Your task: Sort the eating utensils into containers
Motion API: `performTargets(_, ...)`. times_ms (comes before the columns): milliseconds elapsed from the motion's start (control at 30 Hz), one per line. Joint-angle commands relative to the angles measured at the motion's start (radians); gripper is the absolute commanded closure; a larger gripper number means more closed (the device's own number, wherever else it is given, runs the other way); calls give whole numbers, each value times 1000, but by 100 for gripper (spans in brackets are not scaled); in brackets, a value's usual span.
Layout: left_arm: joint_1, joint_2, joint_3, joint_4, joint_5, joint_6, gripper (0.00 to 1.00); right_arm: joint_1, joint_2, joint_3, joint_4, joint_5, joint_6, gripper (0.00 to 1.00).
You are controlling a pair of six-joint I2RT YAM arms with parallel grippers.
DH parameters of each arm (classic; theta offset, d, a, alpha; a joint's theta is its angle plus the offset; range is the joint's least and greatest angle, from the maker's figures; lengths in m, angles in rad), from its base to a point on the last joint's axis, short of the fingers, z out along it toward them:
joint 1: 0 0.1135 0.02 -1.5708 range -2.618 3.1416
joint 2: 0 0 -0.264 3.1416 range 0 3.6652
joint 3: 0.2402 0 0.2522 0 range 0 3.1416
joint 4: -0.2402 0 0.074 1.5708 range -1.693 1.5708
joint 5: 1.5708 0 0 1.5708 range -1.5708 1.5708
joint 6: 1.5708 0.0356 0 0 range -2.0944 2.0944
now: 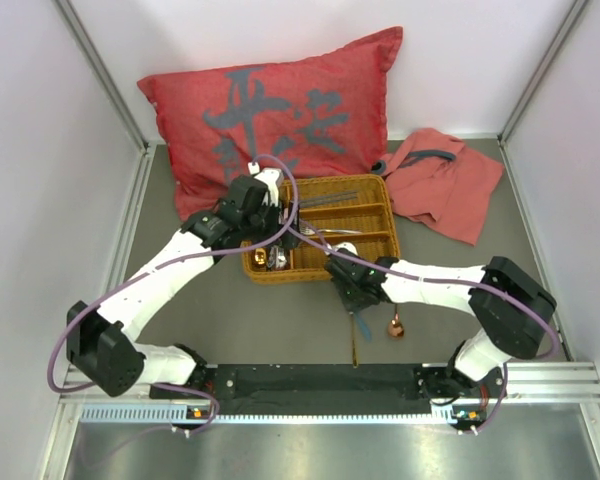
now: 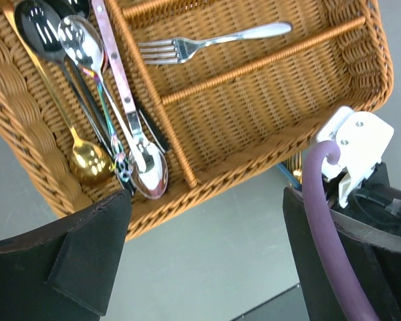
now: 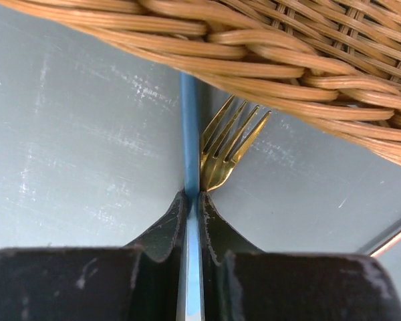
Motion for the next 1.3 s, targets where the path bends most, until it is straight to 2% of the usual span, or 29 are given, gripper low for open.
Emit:
performTargets(0, 64, -53, -12, -12, -87, -30, 2, 27, -1, -27, -131, 39, 3, 100)
performTargets(133, 67, -57, -26, -20, -71, -25, 2, 47, -130, -7, -166, 67, -20, 100)
performTargets(267, 68, -76, -38, -22, -67, -24, 2, 49, -268, -14, -165, 30, -40, 100)
performTargets(400, 68, -67, -29, -35, -125, 8, 2, 49, -388, -2, -166, 32, -56, 100)
performTargets(467, 72, -42, -9, -58, -175, 33, 2, 42, -406, 59, -190, 64, -74, 100)
performTargets(600, 81, 45, 75, -63, -228, 65, 2, -23, -345, 221, -220, 52, -121, 100)
performTargets(633, 91, 68, 89, -54, -231, 93, 2, -83, -325, 252, -217, 38, -134, 100)
performTargets(767, 142, 232, 259, -45, -237, 113, 2, -304, -187, 497, -229, -208, -175, 100)
performTargets(833, 159, 298, 293, -11, -225, 107, 2, -379, -108, 586, -240, -293, -180, 100)
performTargets(867, 164, 312, 315, 27, -188, 104, 2, -426, -82, 690, -252, -340, -195, 100)
performTargets(1000, 177, 395, 433, 2, -145, 38, 2, -439, 76, 990, -412, -341, -232, 100)
performTargets(1033, 179, 398, 451, 3, -140, 27, 2, -441, 104, 1115, -448, -341, -208, 100)
performTargets(1133, 182, 398, 500, -19, -145, -4, 2, -445, 208, 1318, -572, -359, -108, 100)
performTargets(1200, 190, 388, 529, -58, -157, -46, 2, -461, 239, 1378, -603, -388, -45, 100)
performTargets(1267, 197, 360, 526, -75, -151, -76, 2, -468, 221, 1369, -573, -419, 47, 100)
